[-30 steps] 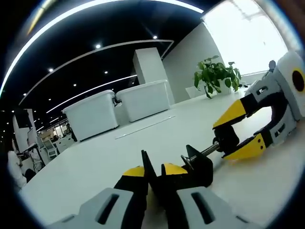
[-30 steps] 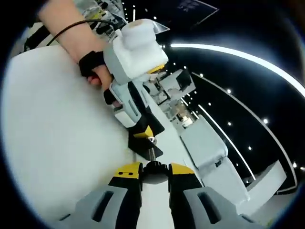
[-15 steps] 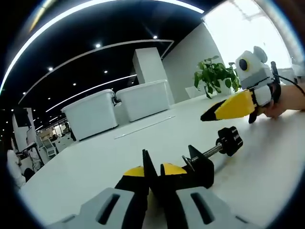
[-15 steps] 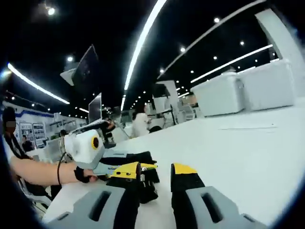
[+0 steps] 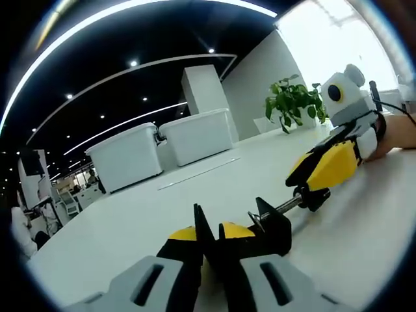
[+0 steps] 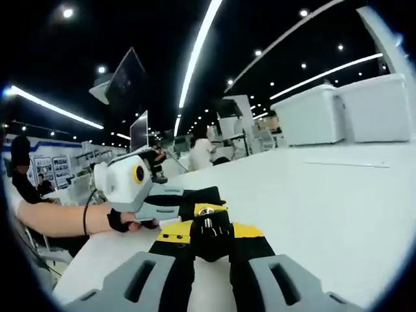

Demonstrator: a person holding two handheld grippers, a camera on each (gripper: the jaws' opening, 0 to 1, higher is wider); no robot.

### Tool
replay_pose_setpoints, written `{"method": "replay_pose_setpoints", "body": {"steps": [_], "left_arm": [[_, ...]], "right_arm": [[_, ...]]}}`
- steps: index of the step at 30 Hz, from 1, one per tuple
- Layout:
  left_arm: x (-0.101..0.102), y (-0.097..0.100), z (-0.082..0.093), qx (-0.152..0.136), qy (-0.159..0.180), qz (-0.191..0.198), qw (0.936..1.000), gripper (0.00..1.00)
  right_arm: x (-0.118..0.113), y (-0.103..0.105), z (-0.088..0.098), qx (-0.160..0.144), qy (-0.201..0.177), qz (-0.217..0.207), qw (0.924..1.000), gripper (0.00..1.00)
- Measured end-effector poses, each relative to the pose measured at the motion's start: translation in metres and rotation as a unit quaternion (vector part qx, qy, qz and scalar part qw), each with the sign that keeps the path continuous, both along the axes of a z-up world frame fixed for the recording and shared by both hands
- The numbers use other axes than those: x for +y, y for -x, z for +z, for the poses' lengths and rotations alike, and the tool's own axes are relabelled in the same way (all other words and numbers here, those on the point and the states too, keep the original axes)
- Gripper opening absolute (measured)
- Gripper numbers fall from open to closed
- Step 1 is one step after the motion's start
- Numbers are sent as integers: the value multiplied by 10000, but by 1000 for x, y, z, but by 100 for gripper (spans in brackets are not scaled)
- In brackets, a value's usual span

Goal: Clamp the fixed fixture on the desktop, loosen the retaining clip, secure it to the edge of the desk, and tighten the retaining clip.

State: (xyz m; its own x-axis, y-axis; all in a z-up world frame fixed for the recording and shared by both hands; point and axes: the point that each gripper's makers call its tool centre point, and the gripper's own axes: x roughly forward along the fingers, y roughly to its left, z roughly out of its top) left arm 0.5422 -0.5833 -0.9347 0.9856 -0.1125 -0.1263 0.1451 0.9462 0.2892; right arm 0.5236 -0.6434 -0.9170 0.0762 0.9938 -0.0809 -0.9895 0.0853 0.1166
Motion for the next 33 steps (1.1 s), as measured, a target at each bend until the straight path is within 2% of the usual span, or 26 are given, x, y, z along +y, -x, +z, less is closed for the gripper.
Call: {"method": "replay_pose_setpoints", "body": {"steps": [2,4,6,9,13,15,19,23,26,27,29,31,33], "left_arm": [[0,1,0,0,-3,23,10000,10],[1,2,0,-1,-4,41,10000,10],[1,2,0,1,3,51,10000,10],[1,2,0,0,-2,59,10000,10],[0,2,0,-14,-37,58,10000,10],[0,2,0,-13,-39,63,10000,10],[1,3,0,-14,-47,88,9999,11],[1,3,0,-11,-53,89,9999,11],[2,3,0,-11,-55,88,9999,11],[2,3,0,-10,-45,91,9999,11],[2,3,0,-5,-11,81,10000,11],[2,3,0,-4,-3,82,10000,11],[2,3,0,-4,-5,84,10000,11]], "right_arm": [[1,5,2,-652,17,-1,9979,19],[2,6,3,-1079,76,-43,9941,19],[3,7,2,-1178,77,-64,9930,19],[4,5,3,-1817,212,-113,9831,19],[5,8,3,-2826,468,-204,9579,19],[6,10,3,-3208,571,-241,9451,19],[8,11,1,-3945,816,-294,9148,20],[8,13,0,-4034,868,-334,9103,20],[9,13,0,-4361,977,-332,8940,20],[8,14,0,-4417,998,-343,8909,20],[9,15,-1,-4672,1099,-334,8767,20],[9,15,-1,-4632,1083,-345,8789,20],[8,13,1,-4428,993,-359,8904,20]]}}
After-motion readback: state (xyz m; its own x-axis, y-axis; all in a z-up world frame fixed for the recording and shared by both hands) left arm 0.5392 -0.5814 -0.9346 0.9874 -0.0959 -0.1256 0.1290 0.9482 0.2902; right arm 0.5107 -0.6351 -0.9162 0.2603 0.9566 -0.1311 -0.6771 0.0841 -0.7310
